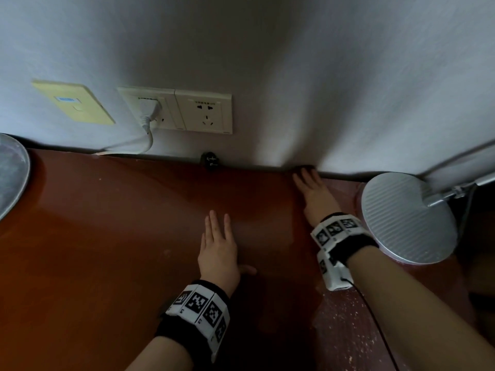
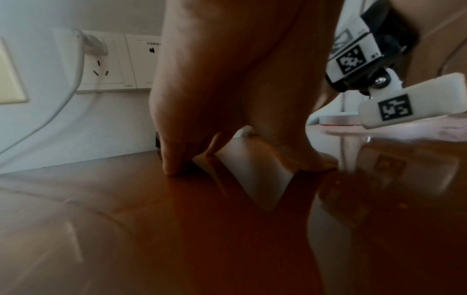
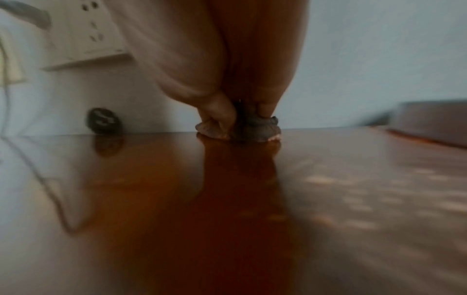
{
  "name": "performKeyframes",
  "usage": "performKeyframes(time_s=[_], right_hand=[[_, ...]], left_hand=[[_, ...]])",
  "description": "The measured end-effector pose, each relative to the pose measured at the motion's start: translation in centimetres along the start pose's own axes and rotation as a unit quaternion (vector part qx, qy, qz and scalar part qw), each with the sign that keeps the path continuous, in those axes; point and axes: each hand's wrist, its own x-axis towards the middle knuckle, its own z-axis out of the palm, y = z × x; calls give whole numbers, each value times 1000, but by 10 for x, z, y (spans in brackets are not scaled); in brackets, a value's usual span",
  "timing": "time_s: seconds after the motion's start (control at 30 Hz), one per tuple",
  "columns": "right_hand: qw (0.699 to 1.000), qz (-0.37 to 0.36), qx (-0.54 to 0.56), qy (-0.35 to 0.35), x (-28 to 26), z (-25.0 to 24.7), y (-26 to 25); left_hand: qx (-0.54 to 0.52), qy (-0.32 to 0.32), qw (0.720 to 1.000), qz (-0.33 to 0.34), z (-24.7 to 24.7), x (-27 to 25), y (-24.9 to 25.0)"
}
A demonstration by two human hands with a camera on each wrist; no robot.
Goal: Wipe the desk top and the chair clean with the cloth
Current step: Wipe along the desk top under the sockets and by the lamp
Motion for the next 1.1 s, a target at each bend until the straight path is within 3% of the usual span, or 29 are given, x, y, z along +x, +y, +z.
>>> performKeyframes(time_s=[0.17, 0.3, 0.4, 0.57, 0.7, 0.97, 1.1], right_hand=[[996, 90, -11, 6, -8, 2, 7], [999, 10, -24, -30, -14, 15, -36], [999, -24, -7, -26, -16, 16, -27], [990, 132, -58, -4, -18, -4, 34], [979, 187, -76, -22, -9, -11, 30], [972, 202, -102, -65, -17, 7, 15], [966, 215, -124, -73, -9, -18, 16]], left_hand=[[14, -3, 1000, -5, 0, -1, 2], [16, -6, 1000, -11, -2, -1, 5], [18, -6, 1000, -11, -2, 1, 4], [20, -6, 1000, -6, -1, 0, 2], [16, 0, 1000, -5, 1, -1, 3], [16, 8, 1000, -1, 4, -4, 2], [20, 2, 1000, -1, 4, -3, 2]])
